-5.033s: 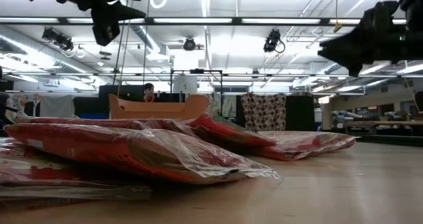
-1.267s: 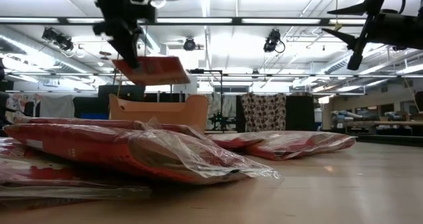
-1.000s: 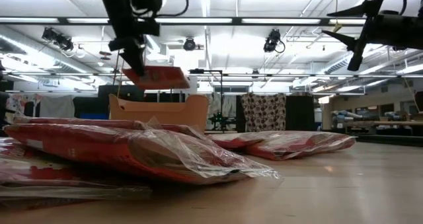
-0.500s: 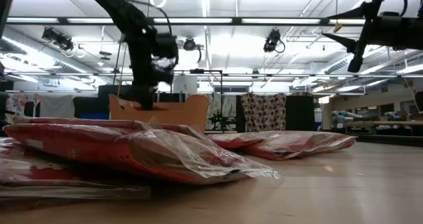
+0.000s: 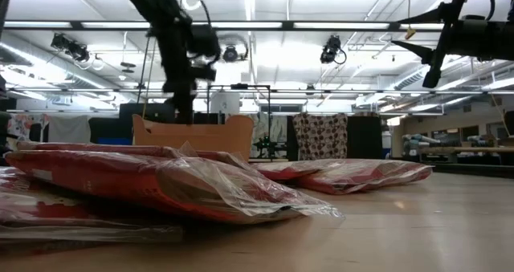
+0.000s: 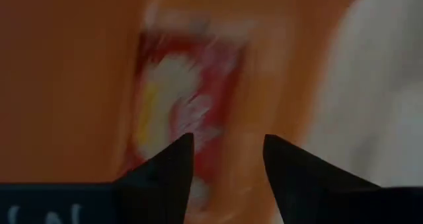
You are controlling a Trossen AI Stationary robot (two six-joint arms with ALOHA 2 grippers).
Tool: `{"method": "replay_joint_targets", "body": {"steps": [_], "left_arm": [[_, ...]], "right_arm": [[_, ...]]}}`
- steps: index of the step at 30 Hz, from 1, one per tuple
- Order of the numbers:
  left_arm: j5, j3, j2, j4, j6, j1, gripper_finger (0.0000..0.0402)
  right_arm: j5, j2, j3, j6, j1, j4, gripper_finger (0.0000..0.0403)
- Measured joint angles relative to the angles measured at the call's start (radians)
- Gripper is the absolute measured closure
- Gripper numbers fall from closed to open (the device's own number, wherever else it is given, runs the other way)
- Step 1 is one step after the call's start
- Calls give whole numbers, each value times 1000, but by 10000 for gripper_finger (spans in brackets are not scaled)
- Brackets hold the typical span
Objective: Sort popcorn bags into baskets
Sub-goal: Put the popcorn bag into the orange bin
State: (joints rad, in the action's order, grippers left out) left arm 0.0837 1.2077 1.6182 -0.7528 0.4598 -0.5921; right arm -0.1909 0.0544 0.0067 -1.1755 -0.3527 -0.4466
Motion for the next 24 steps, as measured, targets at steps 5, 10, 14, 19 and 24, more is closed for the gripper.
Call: {"method": "replay_joint_targets", "body": {"steps": [5, 10, 14, 19, 24], "left_arm": [[-22, -4, -25, -46, -103, 151, 231], [45, -4, -23, -32, -221, 347, 247], [110, -4, 0, -27, -329, 465, 249], [13, -4, 42, -30, -460, 582, 249], [-49, -4, 77, 0, -555, 736, 235]], "right_arm": [[9, 0, 0, 0, 0, 0, 235], [63, 0, 0, -10, 0, 0, 235], [100, 0, 0, -11, 0, 0, 235], [139, 0, 0, -4, 0, 0, 235], [175, 0, 0, -34, 0, 0, 235]]}}
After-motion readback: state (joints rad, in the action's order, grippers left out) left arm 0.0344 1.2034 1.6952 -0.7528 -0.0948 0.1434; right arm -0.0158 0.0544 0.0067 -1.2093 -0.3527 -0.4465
